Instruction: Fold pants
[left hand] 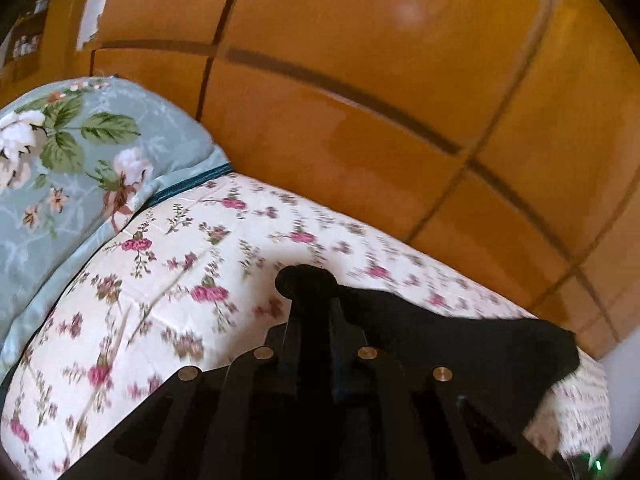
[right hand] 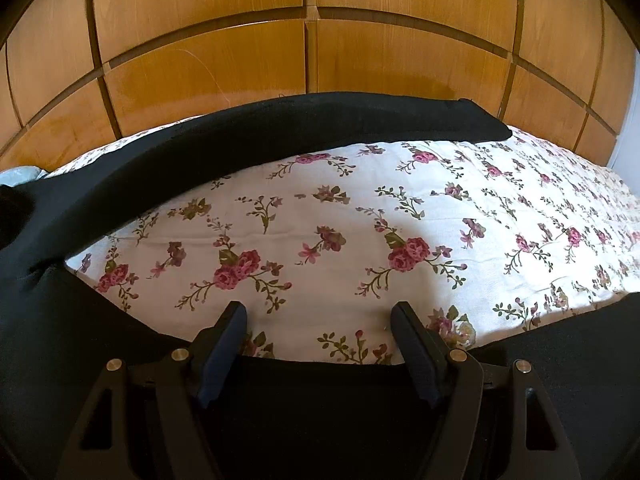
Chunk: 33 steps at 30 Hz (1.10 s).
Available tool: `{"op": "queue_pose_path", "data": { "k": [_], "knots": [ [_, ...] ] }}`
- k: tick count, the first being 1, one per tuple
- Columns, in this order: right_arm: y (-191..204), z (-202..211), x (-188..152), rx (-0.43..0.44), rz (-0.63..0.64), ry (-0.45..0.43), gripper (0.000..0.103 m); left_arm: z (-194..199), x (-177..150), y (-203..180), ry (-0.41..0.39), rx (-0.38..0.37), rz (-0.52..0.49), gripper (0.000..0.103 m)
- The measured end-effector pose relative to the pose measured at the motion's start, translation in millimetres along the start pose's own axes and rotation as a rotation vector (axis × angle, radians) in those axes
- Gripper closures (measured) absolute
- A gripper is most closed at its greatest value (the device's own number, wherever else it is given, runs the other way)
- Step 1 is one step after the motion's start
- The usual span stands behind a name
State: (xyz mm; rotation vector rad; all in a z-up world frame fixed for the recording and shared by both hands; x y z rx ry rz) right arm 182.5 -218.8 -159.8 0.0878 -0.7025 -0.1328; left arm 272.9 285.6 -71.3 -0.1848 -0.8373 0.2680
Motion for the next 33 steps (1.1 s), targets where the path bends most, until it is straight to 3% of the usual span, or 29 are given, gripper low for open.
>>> {"op": "queue_pose_path", "data": {
  "k": [7, 13, 21, 26, 33],
  "knots": [
    [-1, 0, 1, -0.001, 0.002, 0.002, 0.028, 70, -47, -12, -0.056, -0.142, 0.064, 0.094],
    [-1, 0, 1, -0.003, 0.001, 0.003, 0.028, 105, -108, -19, -0.073, -0.154, 0.071, 0.094],
    [0, 0, 1, -0.002, -0.003, 0.007, 0.028, 77, -171, -8, 0.017, -0.089, 0.111, 0.094],
    [0, 1, 1, -0.005, -0.004, 0.011, 0.028, 70, -188, -3, -0.063, -0.115, 0.104, 0.092],
    [11, 2, 5, -0.063, 0.024, 0.055, 0.028, 72, -190, -6, -0.089, -0.105, 0.074, 0.092]
  ]
}}
Point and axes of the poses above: each gripper's, at about its wrist camera, not at the fingertips, and z roughly against the way its jaws point, y to its left, x to its top, the point moved 2 cm from there along -z, roughly the way its jaws point, and after that the axes turned 8 degrees about -z, right-handed, at the moved point
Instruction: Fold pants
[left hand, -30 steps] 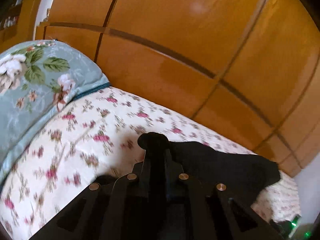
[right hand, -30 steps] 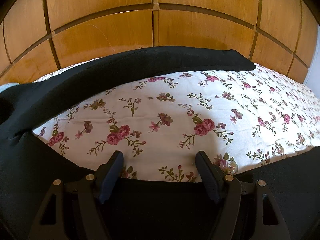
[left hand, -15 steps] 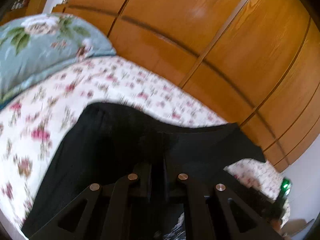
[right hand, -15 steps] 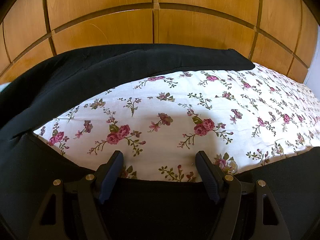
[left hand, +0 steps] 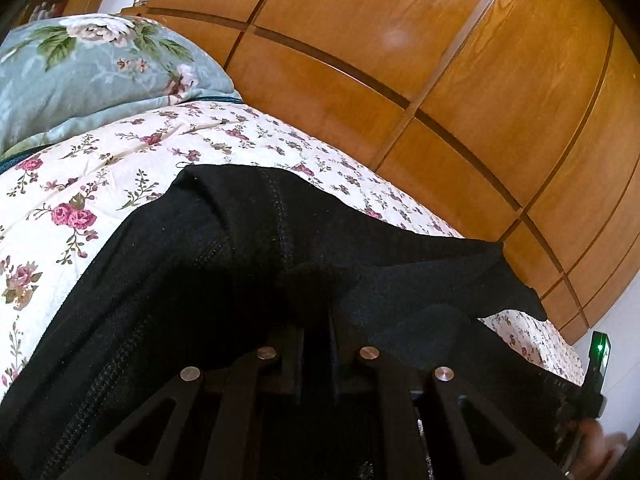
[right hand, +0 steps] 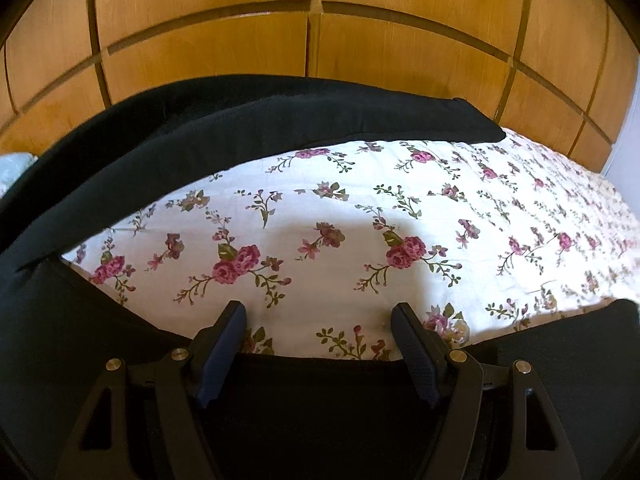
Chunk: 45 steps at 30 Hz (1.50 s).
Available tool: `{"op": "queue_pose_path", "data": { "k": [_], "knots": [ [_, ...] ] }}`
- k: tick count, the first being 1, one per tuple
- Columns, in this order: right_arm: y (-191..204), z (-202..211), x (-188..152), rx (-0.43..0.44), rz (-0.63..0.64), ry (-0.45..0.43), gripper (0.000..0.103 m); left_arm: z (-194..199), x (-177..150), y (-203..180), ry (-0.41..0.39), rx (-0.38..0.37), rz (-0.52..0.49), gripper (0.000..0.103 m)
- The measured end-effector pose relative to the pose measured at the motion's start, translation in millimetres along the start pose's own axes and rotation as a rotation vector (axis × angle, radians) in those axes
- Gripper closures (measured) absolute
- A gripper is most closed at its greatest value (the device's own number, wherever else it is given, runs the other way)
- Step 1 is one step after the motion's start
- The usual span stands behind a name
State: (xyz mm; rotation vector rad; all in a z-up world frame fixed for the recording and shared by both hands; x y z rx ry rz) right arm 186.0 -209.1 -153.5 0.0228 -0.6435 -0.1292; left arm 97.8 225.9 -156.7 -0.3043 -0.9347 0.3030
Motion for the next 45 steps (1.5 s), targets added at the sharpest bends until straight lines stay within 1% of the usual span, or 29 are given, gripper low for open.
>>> {"op": "queue_pose_path", "data": {
  "k": [2, 4, 5, 6, 8, 11, 13, 15, 16, 17, 21, 23, 24, 25, 26, 27, 30, 33, 36, 37, 39, 41, 43, 45],
  "knots": [
    [1, 6, 10, 0.024, -0.046, -0.001, 0.031, 0, 0, 1, -0.006, -0.009, 0.006, 0.092],
    [7, 20, 25, 0.113, -0.107, -0.045, 0.031, 0, -1, 2, -0.011, -0.016, 0.010, 0.092],
    [14, 24, 32, 0.161, -0.126, -0.053, 0.031, 0, -1, 2, -0.012, -0.019, 0.011, 0.092],
    [25, 27, 41, 0.221, -0.137, -0.043, 0.031, 1, -1, 2, -0.014, -0.019, 0.010, 0.092],
    [49, 26, 55, 0.309, -0.129, -0.017, 0.031, 1, -1, 2, -0.017, -0.021, 0.009, 0.092],
    [84, 23, 72, 0.392, -0.096, 0.000, 0.031, 1, -1, 3, -0.019, -0.030, 0.015, 0.092],
    [106, 16, 85, 0.486, -0.123, 0.035, 0.031, 1, -2, 3, -0.019, -0.037, 0.022, 0.092],
    [122, 5, 96, 0.590, -0.201, 0.086, 0.030, 1, -2, 4, -0.017, -0.044, 0.029, 0.092],
    [128, 0, 100, 0.621, -0.234, 0.107, 0.030, 1, -2, 4, -0.017, -0.047, 0.029, 0.092],
    [133, -8, 105, 0.628, -0.269, 0.124, 0.030, 2, -2, 3, -0.017, -0.047, 0.028, 0.092],
    [144, -34, 117, 0.560, -0.359, 0.154, 0.031, 2, -2, 3, -0.019, -0.055, 0.032, 0.092],
    [144, -46, 118, 0.551, -0.396, 0.178, 0.035, 2, -2, 5, -0.020, -0.065, 0.040, 0.092],
    [144, -52, 118, 0.552, -0.407, 0.196, 0.050, 2, -2, 5, -0.020, -0.071, 0.045, 0.092],
    [145, -55, 115, 0.562, -0.407, 0.209, 0.078, 2, -2, 6, -0.020, -0.081, 0.051, 0.092],
    [145, -56, 114, 0.570, -0.400, 0.216, 0.090, 2, -3, 7, -0.020, -0.085, 0.054, 0.092],
    [145, -54, 111, 0.567, -0.382, 0.209, 0.093, 2, -2, 7, -0.021, -0.086, 0.055, 0.092],
    [140, -37, 105, 0.569, -0.321, 0.155, 0.094, 2, -2, 8, -0.023, -0.092, 0.060, 0.092],
    [127, -7, 98, 0.602, -0.284, 0.077, 0.094, 3, -2, 10, -0.019, -0.109, 0.076, 0.092],
    [112, 24, 85, 0.639, -0.277, 0.018, 0.094, 5, 2, 18, 0.019, -0.158, 0.136, 0.093],
    [103, 33, 79, 0.649, -0.276, 0.003, 0.094, 11, 3, 22, 0.017, -0.180, 0.172, 0.093],
    [93, 52, 63, 0.660, -0.248, -0.029, 0.094, 27, 3, 28, -0.011, -0.194, 0.213, 0.093],
    [90, 66, 49, 0.661, -0.210, -0.056, 0.094, 45, 4, 31, -0.047, -0.205, 0.227, 0.093],
    [90, 79, 29, 0.647, -0.177, -0.089, 0.094, 66, 5, 33, -0.094, -0.219, 0.230, 0.093],
    [85, 88, 5, 0.623, -0.161, -0.113, 0.094, 79, 4, 35, -0.119, -0.222, 0.230, 0.093]
  ]
}}
Point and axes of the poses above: each gripper's, at about its wrist camera, not at the fingertips, and z roughly against the way its jaws point, y to its left, x to its top, the point moved 2 cm from there along -z, roughly the way its jaws point, and after that the axes turned 8 degrees about -z, right-handed, at the moved point
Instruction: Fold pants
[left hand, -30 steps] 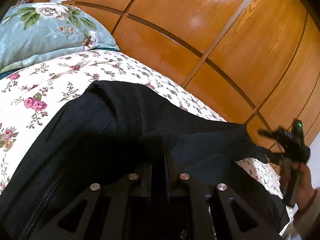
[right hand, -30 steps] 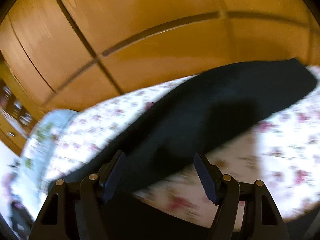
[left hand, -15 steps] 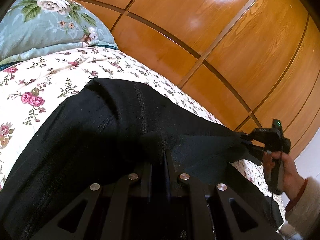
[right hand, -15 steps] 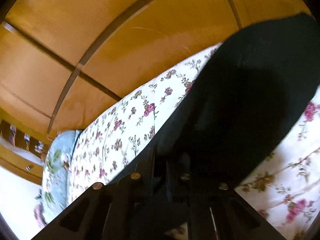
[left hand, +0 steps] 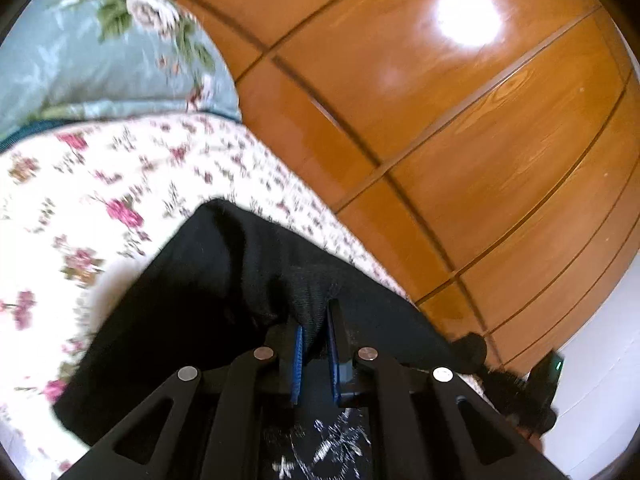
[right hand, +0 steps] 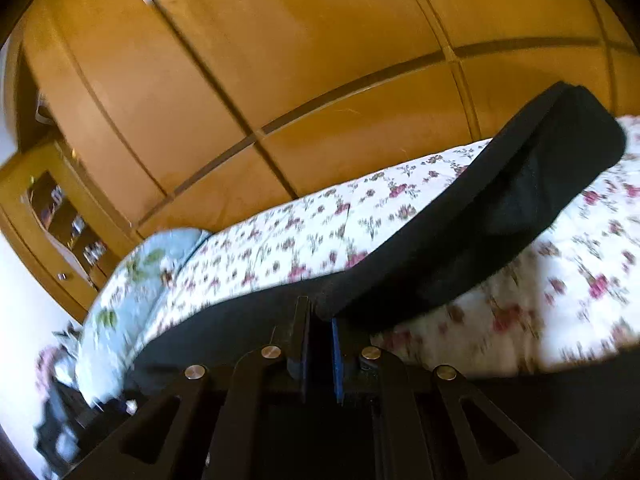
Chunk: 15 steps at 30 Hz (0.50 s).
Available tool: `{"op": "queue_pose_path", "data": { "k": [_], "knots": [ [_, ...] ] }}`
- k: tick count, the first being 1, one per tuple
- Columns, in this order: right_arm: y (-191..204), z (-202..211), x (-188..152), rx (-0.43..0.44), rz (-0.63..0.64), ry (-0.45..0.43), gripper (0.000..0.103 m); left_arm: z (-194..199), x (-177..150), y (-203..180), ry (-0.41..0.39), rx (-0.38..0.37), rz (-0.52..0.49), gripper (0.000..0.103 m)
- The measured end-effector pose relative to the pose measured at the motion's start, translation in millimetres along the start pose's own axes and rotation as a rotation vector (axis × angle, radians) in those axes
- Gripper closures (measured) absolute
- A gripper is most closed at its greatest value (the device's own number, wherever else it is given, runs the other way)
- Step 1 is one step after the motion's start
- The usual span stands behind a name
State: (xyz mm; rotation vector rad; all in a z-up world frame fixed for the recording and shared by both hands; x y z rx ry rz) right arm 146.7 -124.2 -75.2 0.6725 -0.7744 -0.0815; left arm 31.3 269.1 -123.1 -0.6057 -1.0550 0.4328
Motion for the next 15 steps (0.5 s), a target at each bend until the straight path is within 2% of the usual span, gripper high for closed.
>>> {"op": "queue_pose_path", "data": {
  "k": [3, 5, 6, 9, 10, 12, 15],
  "knots": [
    [-4, -5, -30, -0.028, 0.006, 0.009, 0.094, 12, -7, 6, -0.018, 0.049, 0.008, 0.088],
    [-11, -13, -49, -0.062, 0.018, 0.041, 0.094, 19, -13, 14, -0.030, 0.112, 0.041, 0.079],
    [-16, -20, -57, -0.073, 0.016, 0.061, 0.094, 22, -17, 19, -0.032, 0.116, 0.075, 0.073],
    [-31, -34, -74, -0.083, -0.013, 0.100, 0.094, 32, -32, 29, -0.009, 0.089, 0.164, 0.061],
    [-37, -30, -74, -0.068, -0.021, 0.083, 0.094, 38, -37, 30, 0.002, 0.087, 0.172, 0.057],
    [-42, -31, -73, -0.039, -0.047, 0.071, 0.094, 42, -46, 25, 0.027, 0.071, 0.173, 0.054],
    [-45, -31, -75, -0.022, -0.051, 0.063, 0.094, 43, -53, 10, 0.059, -0.010, 0.156, 0.045]
  ]
}}
Point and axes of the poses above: each gripper's, at about its wrist camera, not at the fingertips, and z roughly against the way its jaws point, y to its left, x to its top, the point moved 2 cm from there along -z, roughly the way its jaws point, and after that the axes turned 8 degrees about -z, right-handed, at the moved point
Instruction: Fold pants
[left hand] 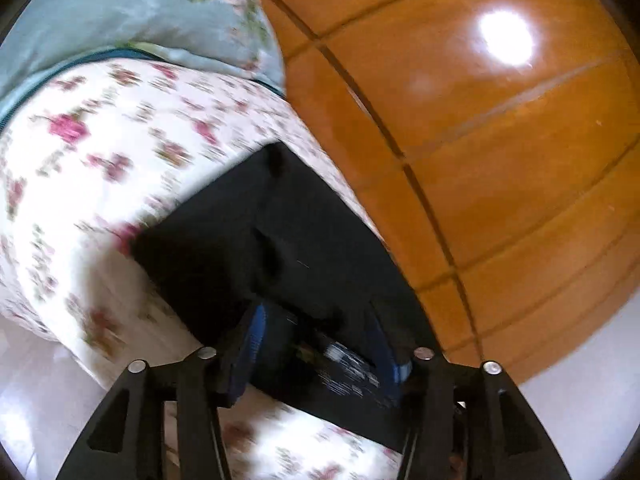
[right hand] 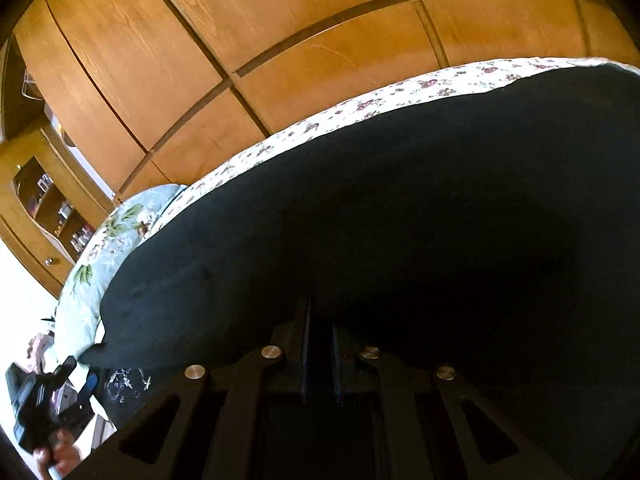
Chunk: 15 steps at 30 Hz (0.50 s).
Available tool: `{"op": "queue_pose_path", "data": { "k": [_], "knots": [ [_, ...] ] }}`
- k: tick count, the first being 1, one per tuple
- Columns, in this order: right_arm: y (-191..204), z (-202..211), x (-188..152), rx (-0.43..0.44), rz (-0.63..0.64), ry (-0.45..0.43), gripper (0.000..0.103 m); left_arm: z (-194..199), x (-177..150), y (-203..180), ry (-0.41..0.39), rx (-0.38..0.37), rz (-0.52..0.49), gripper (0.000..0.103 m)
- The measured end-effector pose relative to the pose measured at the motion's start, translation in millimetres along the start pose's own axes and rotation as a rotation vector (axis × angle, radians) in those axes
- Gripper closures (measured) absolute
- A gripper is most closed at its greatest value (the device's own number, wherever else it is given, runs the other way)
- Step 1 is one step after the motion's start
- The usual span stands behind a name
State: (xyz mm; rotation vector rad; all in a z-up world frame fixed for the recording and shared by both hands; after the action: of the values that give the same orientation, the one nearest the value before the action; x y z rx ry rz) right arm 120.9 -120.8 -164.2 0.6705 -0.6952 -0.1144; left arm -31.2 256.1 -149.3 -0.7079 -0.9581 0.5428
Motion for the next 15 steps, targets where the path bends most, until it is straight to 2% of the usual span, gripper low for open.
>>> {"op": "queue_pose_path", "data": {
  "k": [2, 6, 10, 13, 14, 15],
  "knots": [
    [-1, 0, -2, 0.004, 0.002, -0.007, 0.094, -9, -2, -10, 0.038, -0.039, -0.013, 0.039],
    [0, 0, -4, 0.015, -0.005, -0.006, 0.094, -34, -1, -11, 0.104, -0.014, 0.041, 0.038],
    [1, 1, -5, 0.020, -0.005, -0.009, 0.094, -40, 10, -7, 0.064, 0.014, 0.116, 0.039],
    [0, 0, -5, 0.020, -0.004, -0.009, 0.094, -47, 19, -6, 0.068, 0.067, 0.110, 0.041],
    [-2, 3, -6, 0.021, -0.005, -0.009, 0.094, -50, 21, -7, 0.078, 0.087, 0.094, 0.044],
    [-4, 4, -6, 0.022, -0.008, -0.007, 0.095, -54, 21, -9, 0.087, 0.122, 0.069, 0.065]
  ]
}}
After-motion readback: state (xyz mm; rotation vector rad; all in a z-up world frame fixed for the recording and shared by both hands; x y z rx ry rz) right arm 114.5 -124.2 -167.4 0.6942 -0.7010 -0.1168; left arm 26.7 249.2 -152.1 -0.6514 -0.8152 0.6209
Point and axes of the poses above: each gripper's, at about its wrist camera, not at the fingertips, and z roughly against the way its jaws point, y to its left, x to its top, the point moved 2 cm from there along -z, roughly the way its jaws point, and after that the axes turned 8 degrees about -z, right-handed, at the moved point
